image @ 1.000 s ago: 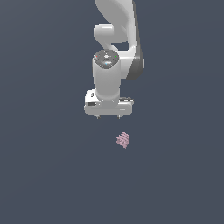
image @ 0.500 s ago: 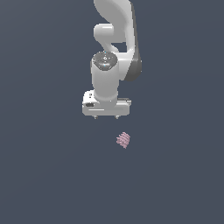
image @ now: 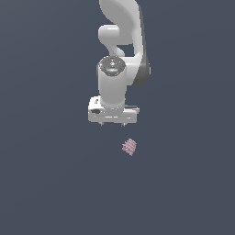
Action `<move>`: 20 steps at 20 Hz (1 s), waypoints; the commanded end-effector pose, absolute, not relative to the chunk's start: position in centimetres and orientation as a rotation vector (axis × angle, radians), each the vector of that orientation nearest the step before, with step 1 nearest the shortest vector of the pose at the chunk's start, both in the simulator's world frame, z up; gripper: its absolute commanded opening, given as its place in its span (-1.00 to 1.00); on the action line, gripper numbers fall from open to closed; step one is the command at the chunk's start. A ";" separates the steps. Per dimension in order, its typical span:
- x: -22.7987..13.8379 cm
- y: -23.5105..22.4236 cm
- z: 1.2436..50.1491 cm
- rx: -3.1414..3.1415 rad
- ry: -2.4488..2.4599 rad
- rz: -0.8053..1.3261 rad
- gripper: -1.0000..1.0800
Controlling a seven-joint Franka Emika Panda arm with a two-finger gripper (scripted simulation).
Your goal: Pick up the object and move it to a goal position.
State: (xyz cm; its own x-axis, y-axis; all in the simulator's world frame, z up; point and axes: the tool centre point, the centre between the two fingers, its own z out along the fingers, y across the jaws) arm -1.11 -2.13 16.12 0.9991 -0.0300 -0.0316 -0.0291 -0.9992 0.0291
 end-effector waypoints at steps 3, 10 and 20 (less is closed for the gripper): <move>-0.6 -1.4 15.5 3.112 -0.130 -0.044 0.92; 0.7 0.5 14.0 3.104 -0.336 -0.031 0.92; 2.5 3.9 11.3 3.056 -0.689 -0.012 0.92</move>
